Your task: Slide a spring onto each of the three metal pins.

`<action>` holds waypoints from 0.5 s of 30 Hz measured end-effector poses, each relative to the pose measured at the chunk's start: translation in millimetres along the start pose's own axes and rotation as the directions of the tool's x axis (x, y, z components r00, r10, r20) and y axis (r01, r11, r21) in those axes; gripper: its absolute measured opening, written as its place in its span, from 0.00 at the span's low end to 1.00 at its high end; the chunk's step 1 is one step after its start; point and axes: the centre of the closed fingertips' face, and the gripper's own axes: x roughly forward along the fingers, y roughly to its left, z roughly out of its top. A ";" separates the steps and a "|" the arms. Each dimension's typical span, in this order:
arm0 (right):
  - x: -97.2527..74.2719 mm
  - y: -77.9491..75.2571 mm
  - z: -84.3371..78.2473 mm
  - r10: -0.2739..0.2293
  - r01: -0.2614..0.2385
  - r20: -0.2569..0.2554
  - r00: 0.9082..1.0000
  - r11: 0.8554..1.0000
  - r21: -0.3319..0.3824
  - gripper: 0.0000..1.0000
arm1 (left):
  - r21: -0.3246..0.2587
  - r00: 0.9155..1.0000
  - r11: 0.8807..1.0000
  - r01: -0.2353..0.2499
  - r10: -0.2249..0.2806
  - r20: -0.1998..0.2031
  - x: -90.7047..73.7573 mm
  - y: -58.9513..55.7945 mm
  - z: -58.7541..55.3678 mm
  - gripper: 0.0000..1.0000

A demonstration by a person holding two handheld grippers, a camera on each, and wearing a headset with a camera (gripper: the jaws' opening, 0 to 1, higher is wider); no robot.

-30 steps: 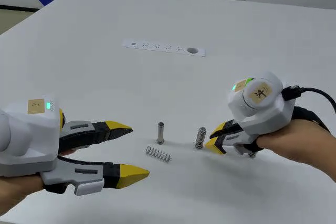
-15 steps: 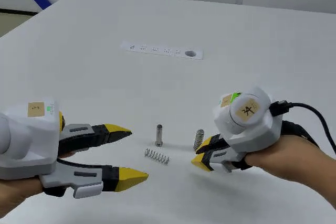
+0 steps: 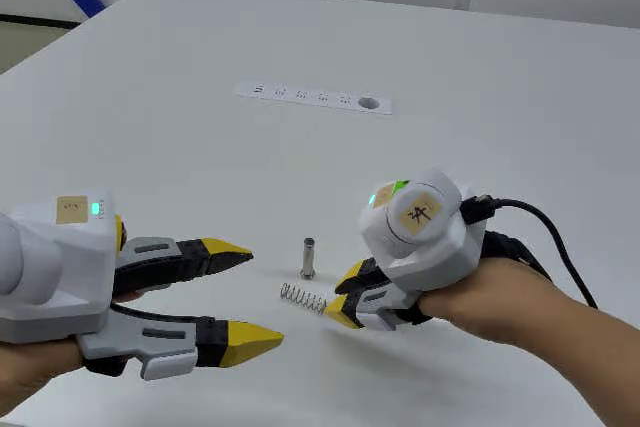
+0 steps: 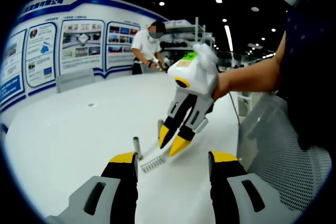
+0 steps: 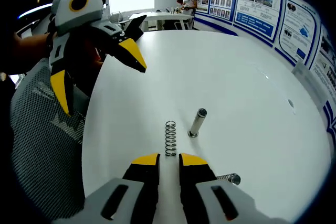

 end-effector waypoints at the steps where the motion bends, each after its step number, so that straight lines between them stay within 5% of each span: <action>1: 1.6 0.0 0.6 0.001 -0.001 0.001 1.000 1.000 0.001 0.15 | 0.000 1.000 1.000 -0.001 0.001 0.000 0.0 0.2 0.1 0.55; 15: 20.7 -1.1 -3.5 0.018 -0.017 -0.023 1.000 1.000 0.024 0.15 | -0.004 1.000 1.000 -0.010 0.010 -0.009 -2.6 2.3 -2.2 0.55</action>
